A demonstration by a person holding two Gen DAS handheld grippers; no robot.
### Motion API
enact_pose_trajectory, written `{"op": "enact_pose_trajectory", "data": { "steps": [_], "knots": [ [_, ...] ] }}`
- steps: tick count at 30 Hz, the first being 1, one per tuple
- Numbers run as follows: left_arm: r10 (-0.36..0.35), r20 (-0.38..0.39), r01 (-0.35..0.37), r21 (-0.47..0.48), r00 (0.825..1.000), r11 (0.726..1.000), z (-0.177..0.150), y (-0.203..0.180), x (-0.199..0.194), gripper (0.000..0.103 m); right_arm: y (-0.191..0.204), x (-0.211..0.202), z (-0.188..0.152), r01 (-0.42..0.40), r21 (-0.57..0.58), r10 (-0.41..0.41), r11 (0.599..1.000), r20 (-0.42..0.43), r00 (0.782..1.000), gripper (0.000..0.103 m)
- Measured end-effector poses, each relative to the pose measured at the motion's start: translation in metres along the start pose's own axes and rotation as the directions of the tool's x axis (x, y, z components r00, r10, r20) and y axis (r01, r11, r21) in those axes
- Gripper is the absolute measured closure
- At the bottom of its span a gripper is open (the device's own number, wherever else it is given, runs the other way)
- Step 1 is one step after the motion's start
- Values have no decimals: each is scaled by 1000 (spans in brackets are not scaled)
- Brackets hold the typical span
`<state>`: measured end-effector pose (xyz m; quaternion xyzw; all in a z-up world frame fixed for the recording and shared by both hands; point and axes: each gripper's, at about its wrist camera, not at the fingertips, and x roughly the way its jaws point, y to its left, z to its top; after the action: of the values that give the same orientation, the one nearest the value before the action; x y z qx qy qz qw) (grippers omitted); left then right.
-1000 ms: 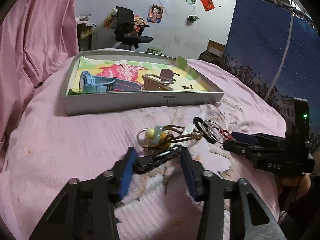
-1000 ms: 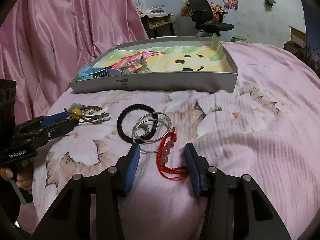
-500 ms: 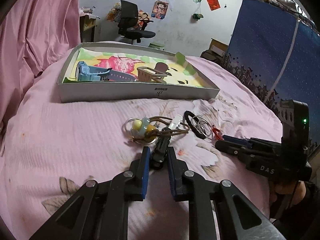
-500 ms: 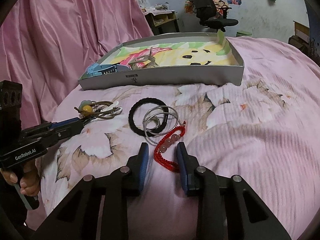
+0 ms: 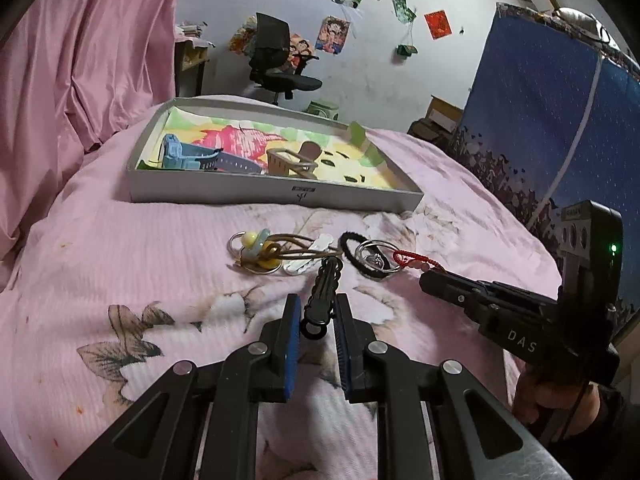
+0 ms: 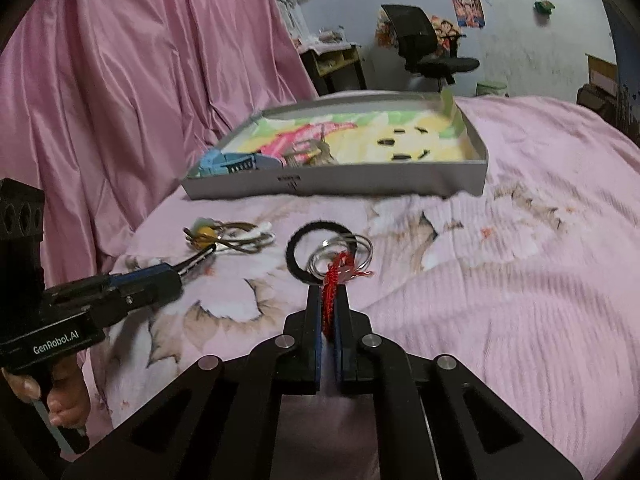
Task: Organize jewelry
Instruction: 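Lift the hair clip and red bracelet and lower them into the tray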
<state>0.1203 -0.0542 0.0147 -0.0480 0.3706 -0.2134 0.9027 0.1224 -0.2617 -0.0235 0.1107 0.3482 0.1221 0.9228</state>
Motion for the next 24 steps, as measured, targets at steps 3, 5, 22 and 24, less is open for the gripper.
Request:
{"op": "enact_pose_trajectory", "data": {
  "steps": [3,5,22,24],
  "knots": [
    [-11,0,11,-1,1000,1000,0,-4,-5,87,2,-5,4,-9,2,9,1000,13,1000,98],
    [-12,1,12,6,1000,1000,0,-8,-8,87,2,-8,6,-16,4,16,1000,18,1000,98],
    [-4,24,5,-15,1000,1000,-8,-11,-20,87,13,-29,-1,-6,-44,8,999,39,999,98],
    [-4,39,4,-13,999,1000,-6,-14,-23,87,14,-32,0,-13,-44,15,999,50,999,98]
  ]
}}
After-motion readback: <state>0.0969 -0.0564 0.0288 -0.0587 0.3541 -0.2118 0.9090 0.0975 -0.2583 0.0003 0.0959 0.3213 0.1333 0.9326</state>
